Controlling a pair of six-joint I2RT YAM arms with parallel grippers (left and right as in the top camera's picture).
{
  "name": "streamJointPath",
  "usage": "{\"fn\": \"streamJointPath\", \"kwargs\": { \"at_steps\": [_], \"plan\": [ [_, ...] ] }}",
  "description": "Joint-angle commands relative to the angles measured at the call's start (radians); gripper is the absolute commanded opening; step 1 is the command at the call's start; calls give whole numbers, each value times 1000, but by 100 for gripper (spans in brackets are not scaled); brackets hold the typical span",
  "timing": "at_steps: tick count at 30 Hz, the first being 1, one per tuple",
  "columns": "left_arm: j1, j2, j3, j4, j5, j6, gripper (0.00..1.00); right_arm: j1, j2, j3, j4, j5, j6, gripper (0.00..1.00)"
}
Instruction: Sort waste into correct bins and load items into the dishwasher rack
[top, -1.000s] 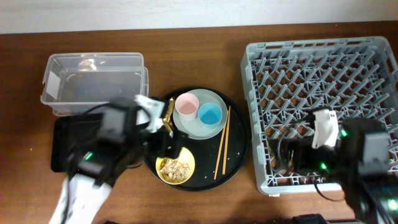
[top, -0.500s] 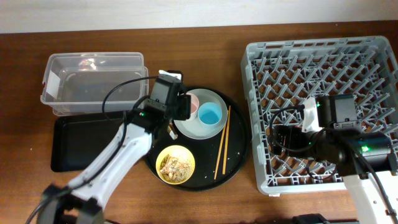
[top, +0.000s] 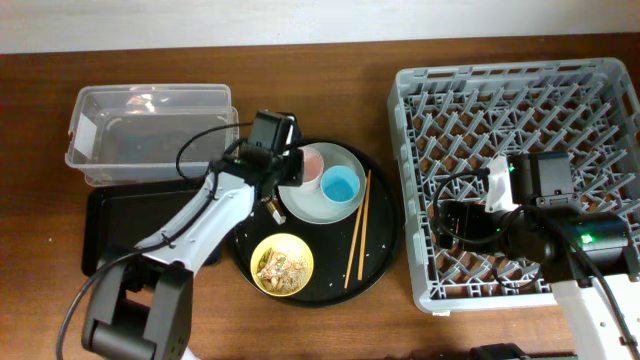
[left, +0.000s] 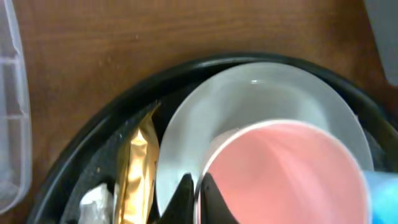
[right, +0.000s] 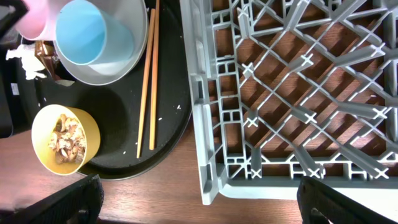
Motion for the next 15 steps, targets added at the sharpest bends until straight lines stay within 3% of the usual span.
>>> {"fn": "streamJointPath", "kwargs": {
  "at_steps": [1, 3, 5, 6, 7, 8, 12, 15],
  "plan": [
    [18, -42, 138, -119, -41, 4, 1, -6, 5, 3, -3, -7, 6, 98],
    [22, -90, 244, -307, -141, 4, 1, -6, 5, 3, -9, -7, 5, 98],
    [36, -143, 314, -454, -132, 3, 1, -6, 5, 3, -9, -8, 5, 98],
    [59, -176, 333, -503, 0, 3, 1, -6, 5, 3, -6, -19, 5, 98],
    [101, -219, 333, -546, 303, 4, 1, -6, 0, 9, 6, -114, -57, 99],
    [121, -232, 333, -560, 474, 9, 0, -6, -4, 18, 10, -176, -97, 99],
    [171, -238, 333, -553, 1214, 153, 0, -6, -41, 168, 41, -554, -290, 95],
    [161, -238, 333, -522, 1533, 176, 1, -5, -51, 230, 167, -775, -279, 99]
  ]
}}
